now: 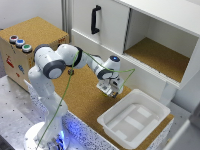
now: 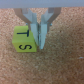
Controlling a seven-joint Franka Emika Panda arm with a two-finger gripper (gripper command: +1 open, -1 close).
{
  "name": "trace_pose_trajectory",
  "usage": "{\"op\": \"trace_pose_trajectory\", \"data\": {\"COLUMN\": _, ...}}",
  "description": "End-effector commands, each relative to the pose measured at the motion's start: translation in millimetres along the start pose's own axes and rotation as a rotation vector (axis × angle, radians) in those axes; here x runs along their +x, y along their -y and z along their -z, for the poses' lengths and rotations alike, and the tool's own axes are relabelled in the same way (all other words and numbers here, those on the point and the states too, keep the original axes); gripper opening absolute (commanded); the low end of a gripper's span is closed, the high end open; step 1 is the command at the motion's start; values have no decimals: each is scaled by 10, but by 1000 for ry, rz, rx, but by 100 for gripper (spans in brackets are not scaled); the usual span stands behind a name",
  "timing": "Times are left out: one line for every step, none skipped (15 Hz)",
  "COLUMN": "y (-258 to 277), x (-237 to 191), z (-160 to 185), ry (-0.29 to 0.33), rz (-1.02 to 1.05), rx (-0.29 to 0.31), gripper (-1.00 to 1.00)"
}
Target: Sweep the yellow block to the left
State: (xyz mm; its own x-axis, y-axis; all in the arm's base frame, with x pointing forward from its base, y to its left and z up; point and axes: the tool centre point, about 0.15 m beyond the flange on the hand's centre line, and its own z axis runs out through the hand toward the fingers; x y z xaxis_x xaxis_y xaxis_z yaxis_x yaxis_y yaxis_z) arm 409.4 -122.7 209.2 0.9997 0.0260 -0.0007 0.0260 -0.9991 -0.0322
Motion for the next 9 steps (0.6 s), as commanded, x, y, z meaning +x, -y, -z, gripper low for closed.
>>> {"op": "trace_pose_trajectory", "data": {"y": 341, "x": 136, "z": -92, "ry": 33, "rz": -14, "rx": 1, "gripper": -100}}
{"op": "trace_pose_trajectory", "data": {"y": 415, "x": 148, "z": -81, "ry": 34, "rz": -12, "rx": 6, "gripper": -100}}
{"op": "trace_pose_trajectory", "data": {"y": 481, "x": 155, "z": -72, "ry": 36, "rz": -6, "rx": 9, "gripper": -100}}
{"op": "trace_pose_trajectory", "data": {"y": 536, "x": 161, "z": -64, "ry": 38, "rz": 1, "rx": 12, "gripper": -100}}
{"op": "trace_pose_trajectory", "data": {"y": 609, "x": 166, "z": -61, "ry": 41, "rz": 6, "rx": 14, "gripper": -100}}
{"op": "trace_pose_trajectory", "data": {"y": 683, "x": 177, "z": -64, "ry": 44, "rz": 11, "rx": 19, "gripper": -100}}
{"op": "trace_pose_trajectory", "data": {"y": 762, "x": 192, "z": -61, "ry": 49, "rz": 19, "rx": 26, "gripper": -100}}
{"op": "trace_pose_trajectory", "data": {"y": 831, "x": 201, "z": -64, "ry": 53, "rz": 26, "rx": 33, "gripper": -100}}
{"op": "trace_pose_trajectory", "data": {"y": 892, "x": 213, "z": -67, "ry": 55, "rz": 33, "rx": 36, "gripper": -100}}
